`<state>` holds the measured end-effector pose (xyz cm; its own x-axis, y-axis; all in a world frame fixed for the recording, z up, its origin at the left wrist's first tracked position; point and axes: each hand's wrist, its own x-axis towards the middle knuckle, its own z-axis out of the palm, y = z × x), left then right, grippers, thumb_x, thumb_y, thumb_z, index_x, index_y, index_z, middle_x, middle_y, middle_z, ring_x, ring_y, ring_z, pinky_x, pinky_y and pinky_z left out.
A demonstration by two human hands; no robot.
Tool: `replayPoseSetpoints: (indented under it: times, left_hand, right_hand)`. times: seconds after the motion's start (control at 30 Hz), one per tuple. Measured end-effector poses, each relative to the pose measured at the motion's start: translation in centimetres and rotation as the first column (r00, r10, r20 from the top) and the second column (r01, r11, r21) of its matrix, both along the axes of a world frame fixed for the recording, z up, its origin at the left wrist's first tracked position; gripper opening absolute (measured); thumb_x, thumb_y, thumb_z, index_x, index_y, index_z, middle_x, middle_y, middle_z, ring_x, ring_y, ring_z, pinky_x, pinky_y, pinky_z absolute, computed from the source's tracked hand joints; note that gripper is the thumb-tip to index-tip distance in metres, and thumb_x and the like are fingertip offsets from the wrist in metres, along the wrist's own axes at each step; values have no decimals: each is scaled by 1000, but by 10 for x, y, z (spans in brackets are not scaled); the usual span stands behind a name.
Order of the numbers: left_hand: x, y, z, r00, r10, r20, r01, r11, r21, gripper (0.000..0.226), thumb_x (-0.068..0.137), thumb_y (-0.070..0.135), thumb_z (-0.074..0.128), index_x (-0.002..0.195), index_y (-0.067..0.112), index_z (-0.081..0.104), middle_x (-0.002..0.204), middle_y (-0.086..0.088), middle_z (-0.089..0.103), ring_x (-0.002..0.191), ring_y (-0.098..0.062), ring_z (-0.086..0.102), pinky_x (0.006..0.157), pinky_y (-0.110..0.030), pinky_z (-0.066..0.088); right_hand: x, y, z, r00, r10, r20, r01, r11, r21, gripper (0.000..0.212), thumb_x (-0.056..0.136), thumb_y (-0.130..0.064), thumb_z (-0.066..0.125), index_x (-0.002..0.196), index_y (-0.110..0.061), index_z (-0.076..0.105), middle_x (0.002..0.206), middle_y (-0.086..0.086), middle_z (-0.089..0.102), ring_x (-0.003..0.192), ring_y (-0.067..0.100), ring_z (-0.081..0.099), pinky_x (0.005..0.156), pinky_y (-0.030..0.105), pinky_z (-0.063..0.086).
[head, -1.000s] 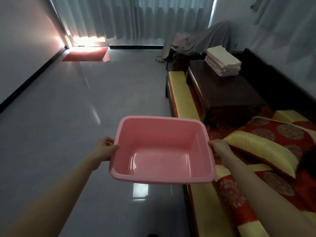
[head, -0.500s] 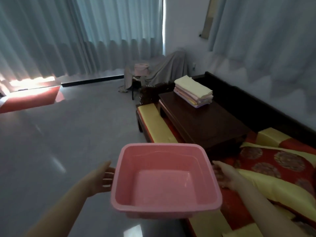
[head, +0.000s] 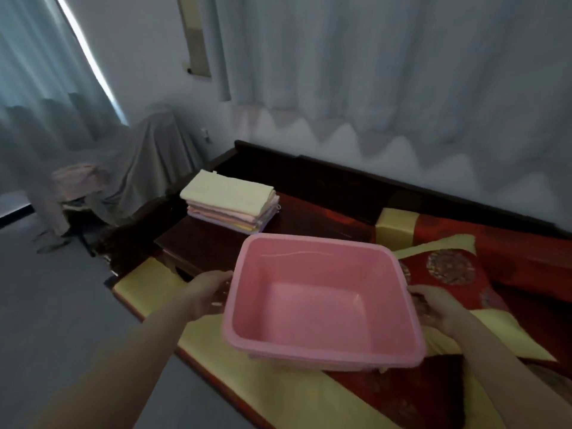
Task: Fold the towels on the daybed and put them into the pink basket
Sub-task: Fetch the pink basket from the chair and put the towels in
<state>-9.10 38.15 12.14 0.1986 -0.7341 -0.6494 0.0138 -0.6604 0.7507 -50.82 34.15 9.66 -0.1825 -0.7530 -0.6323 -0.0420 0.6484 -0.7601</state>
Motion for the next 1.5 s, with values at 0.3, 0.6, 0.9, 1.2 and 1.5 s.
replayPoseSetpoints:
  times: [0.3, 0.6, 0.9, 1.2, 1.5]
  left_hand:
    - [20, -181, -21, 973, -230, -35, 232, 971, 57, 14, 94, 27, 52, 88, 17, 59, 83, -4, 58, 75, -19, 54, 65, -33, 48]
    - [44, -332, -39, 876, -478, -72, 483, 870, 97, 17, 95, 26, 53, 95, 10, 60, 80, -8, 61, 67, -19, 56, 61, -33, 52]
    - [44, -402, -43, 758, -652, 11, 650, 757, 71, 31, 92, 33, 57, 110, 8, 64, 97, -11, 65, 82, -24, 64, 63, -34, 54]
    - [135, -426, 4, 827, -557, 76, 559, 829, 5, 27, 96, 31, 49, 96, 10, 65, 95, -11, 70, 89, -23, 66, 82, -38, 53]
    - [280, -468, 0, 912, -410, 0, 410, 912, 17, 25, 94, 30, 51, 94, 10, 67, 97, -9, 69, 88, -21, 65, 73, -33, 51]
  right_hand:
    - [32, -89, 0, 966, -258, -5, 257, 961, 98, 38, 90, -16, 53, 53, -12, 47, 38, 1, 44, 49, 21, 38, 54, 29, 39]
    - [64, -150, -13, 893, -423, -152, 429, 904, 1, 16, 89, -13, 56, 73, -10, 58, 69, 8, 51, 61, 21, 46, 56, 29, 36]
    - [85, -149, -20, 836, -501, -223, 515, 857, 3, 15, 88, -16, 57, 86, -5, 65, 70, 10, 56, 60, 22, 50, 55, 31, 41]
    - [132, -197, 32, 802, -499, -329, 403, 858, -318, 14, 88, -15, 54, 99, -10, 62, 91, 9, 61, 79, 21, 56, 69, 34, 48]
    - [350, -329, 49, 967, -254, 16, 244, 906, -346, 8, 88, -14, 57, 92, -19, 61, 83, 2, 63, 75, 14, 58, 68, 30, 46]
